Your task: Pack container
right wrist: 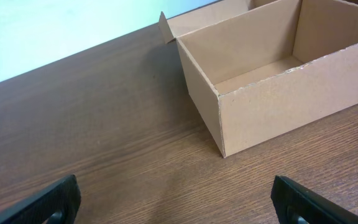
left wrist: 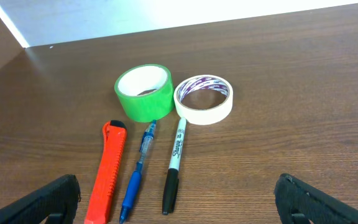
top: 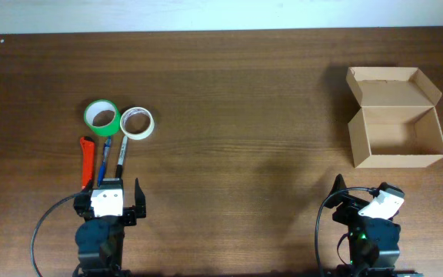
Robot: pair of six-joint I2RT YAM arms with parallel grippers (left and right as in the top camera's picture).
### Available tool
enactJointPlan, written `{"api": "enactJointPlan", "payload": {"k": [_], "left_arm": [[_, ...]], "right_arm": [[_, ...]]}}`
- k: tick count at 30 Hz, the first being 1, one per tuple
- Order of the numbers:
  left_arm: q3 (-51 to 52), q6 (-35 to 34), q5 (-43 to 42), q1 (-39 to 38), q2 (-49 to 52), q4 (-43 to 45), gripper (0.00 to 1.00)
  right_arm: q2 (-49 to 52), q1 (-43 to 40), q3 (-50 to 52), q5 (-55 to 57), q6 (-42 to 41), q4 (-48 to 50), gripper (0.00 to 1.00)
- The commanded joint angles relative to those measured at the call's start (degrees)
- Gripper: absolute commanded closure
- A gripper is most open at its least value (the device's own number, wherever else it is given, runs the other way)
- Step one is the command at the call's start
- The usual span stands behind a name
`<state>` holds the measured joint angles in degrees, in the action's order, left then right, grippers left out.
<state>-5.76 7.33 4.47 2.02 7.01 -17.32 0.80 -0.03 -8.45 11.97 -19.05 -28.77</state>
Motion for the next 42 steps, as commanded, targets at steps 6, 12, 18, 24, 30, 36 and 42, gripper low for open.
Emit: {"api": "enactJointPlan", "payload": {"k": [6, 12, 18, 24, 30, 36, 42], "left_arm": [[0.3, -0.9, -2.8, -0.2, -0.5, 8.3, 0.0], [-6.2, -5.2, 5.6, 2.1, 5.6, 15.6, 0.01], [-24.2, -4.3, 3.7, 10.1, 30.1, 15.0, 0.0], [-54.2, -3.2, -7.0, 18.2, 58.0, 2.8, 0.0], [-77.4, -3.1, -8.8, 20.4, 77.3, -9.0, 0.01], [-85.5, 2.7, -9.2, 20.4, 86.3, -11.5, 0.0], [-85.5, 2.6, -9.2, 20.4, 88.0, -11.5, 0.0]], "right_arm": [[-0.5, -0.4, 0.4, -2.2, -0.5, 3.0, 0.01], [4.3, -0.5, -3.6, -1.4, -0.5, 6.7, 0.01], [26.0, -4.4, -20.3, -0.8, 4.1, 3.6, 0.01], [50.7, -12.6, -48.5, -4.9, 4.0, -8.8, 0.01], [66.3, -18.9, -72.5, -10.3, 4.3, -23.0, 0.01], [77.5, -25.0, -86.8, -13.2, 10.4, -31.5, 0.01], [90.5, -31.8, -96.1, -15.5, 16.6, -38.5, 0.04]]}}
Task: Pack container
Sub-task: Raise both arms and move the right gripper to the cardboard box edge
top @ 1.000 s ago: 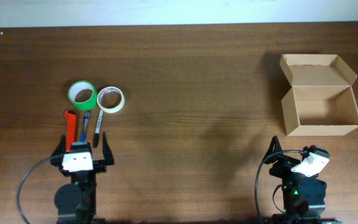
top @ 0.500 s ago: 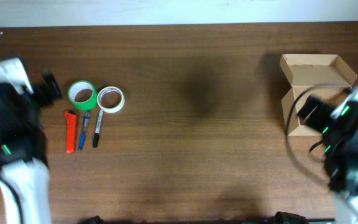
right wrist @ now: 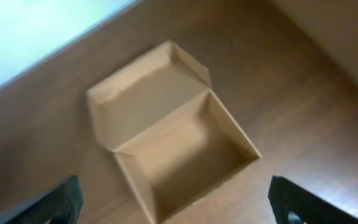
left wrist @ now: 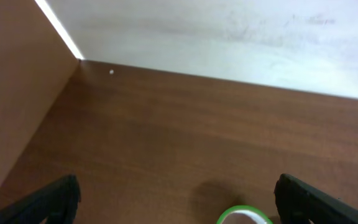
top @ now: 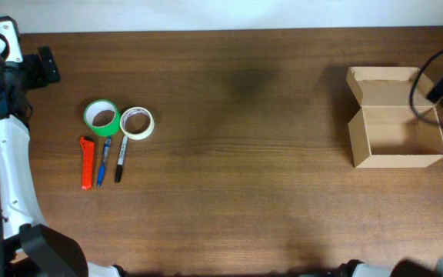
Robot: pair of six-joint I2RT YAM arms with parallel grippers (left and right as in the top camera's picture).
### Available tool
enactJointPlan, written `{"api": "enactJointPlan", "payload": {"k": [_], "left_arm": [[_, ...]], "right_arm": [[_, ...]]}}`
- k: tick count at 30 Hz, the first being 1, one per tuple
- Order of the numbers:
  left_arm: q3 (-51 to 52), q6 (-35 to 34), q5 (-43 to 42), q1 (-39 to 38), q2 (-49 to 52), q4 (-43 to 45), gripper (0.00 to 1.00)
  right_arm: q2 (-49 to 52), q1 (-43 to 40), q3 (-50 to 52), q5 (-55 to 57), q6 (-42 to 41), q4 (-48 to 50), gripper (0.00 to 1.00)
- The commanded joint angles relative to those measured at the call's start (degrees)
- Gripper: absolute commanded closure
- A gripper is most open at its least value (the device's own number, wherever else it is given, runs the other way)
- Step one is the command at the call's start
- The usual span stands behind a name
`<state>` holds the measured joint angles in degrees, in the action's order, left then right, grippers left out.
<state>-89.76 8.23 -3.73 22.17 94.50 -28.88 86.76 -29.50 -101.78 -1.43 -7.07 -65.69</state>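
Note:
An open, empty cardboard box (top: 397, 135) with its lid flap folded back sits at the table's right. At the left lie a green tape roll (top: 101, 117), a white tape roll (top: 137, 123), an orange cutter (top: 88, 161), a blue pen (top: 104, 161) and a black marker (top: 120, 159). My left gripper (left wrist: 179, 205) is open, high over the far left corner, with only the green tape's rim (left wrist: 244, 216) at the bottom of its view. My right gripper (right wrist: 176, 205) is open and high, looking down into the box (right wrist: 179, 143).
The left arm (top: 6, 115) runs along the table's left edge. The right arm comes in at the right edge beside the box. A white wall (left wrist: 229, 37) borders the table's far side.
Both arms were low at the table's near edge. Now the left gripper is high at the far left beyond the tapes, and the right one is high beside the box. No object has moved.

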Motion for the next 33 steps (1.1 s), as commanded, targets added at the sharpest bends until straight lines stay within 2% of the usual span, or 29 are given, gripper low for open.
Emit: {"api": "enactJointPlan", "payload": {"k": [1, 5, 10, 15, 22, 24, 29, 33], "left_arm": [[-1.5, 1.7, -1.0, 0.2, 0.5, 0.1, 0.0], [-1.5, 1.7, -1.0, 0.2, 0.5, 0.1, 0.01], [-1.5, 1.7, -1.0, 0.2, 0.5, 0.1, 0.0], [-1.5, 1.7, -1.0, 0.2, 0.5, 0.1, 0.0], [-1.5, 1.7, -1.0, 0.2, 0.5, 0.1, 0.0], [-1.5, 1.7, -1.0, 0.2, 0.5, 0.1, 0.0], [-1.5, 1.7, -1.0, 0.2, 0.5, 0.1, 0.0], [-1.5, 1.7, -1.0, 0.2, 0.5, 0.1, 0.0]], "right_arm": [[6.7, -3.3, -3.7, -2.1, 7.1, -2.7, 0.04], [12.4, -5.4, -4.3, -0.9, 15.6, -4.2, 0.01], [17.4, -5.9, -4.3, 6.4, 23.4, -4.3, 0.02], [20.8, -5.9, -4.3, 9.0, 28.9, -0.3, 0.02], [26.5, -5.9, -4.3, 10.7, 29.3, 4.9, 0.06], [28.7, -5.9, -4.3, 9.6, 29.3, 4.9, 0.1], [33.2, -5.9, -4.3, 9.3, 27.6, 4.9, 0.1], [35.4, -5.9, -4.3, 8.0, 26.6, 4.7, 0.16]]}}
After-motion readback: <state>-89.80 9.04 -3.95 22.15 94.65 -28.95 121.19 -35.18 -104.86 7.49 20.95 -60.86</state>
